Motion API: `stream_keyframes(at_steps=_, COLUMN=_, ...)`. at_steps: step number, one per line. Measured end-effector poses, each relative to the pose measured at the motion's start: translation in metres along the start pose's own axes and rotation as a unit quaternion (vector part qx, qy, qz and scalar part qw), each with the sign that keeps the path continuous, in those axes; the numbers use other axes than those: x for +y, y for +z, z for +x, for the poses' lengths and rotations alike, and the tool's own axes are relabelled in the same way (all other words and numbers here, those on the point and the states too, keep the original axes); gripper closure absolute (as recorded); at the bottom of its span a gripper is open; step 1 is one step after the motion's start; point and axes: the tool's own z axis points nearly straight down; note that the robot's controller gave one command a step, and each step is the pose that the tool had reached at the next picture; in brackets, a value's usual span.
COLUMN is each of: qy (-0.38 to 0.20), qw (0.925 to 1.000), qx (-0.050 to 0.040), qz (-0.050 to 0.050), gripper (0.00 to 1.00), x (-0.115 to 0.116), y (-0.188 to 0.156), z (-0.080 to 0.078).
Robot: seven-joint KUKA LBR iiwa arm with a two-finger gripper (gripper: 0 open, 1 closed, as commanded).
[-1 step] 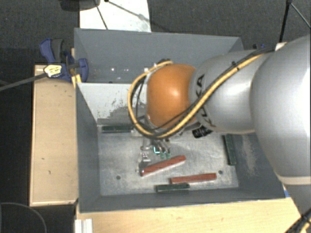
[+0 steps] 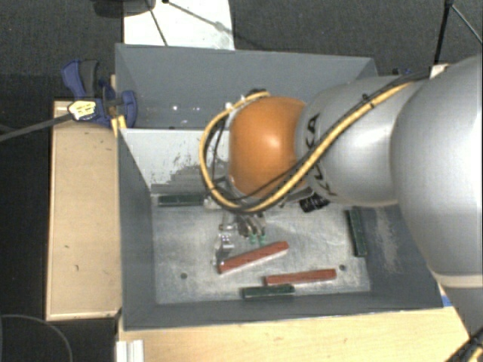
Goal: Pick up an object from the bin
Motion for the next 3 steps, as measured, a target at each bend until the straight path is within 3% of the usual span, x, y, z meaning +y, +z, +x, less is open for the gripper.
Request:
stream_keyframes(at_steps=1, qy=-0.021, qw=0.9998, qx=-0.0014, qz=0.000, gripper=0.00, x=-0.069, y=0.054, z=0.012)
stream_keyframes(at_steps=2, qy=-0.027, qw=0.9996, qx=-0.0023, qz=-0.005, gripper=0.00, x=-0.098, y=0.067, z=0.007)
stream_keyframes(at_steps=3, qy=0.012, qw=0.9999, qx=0.0016, qz=0.000, gripper=0.00, x=-0.097, y=0.035, z=0.045)
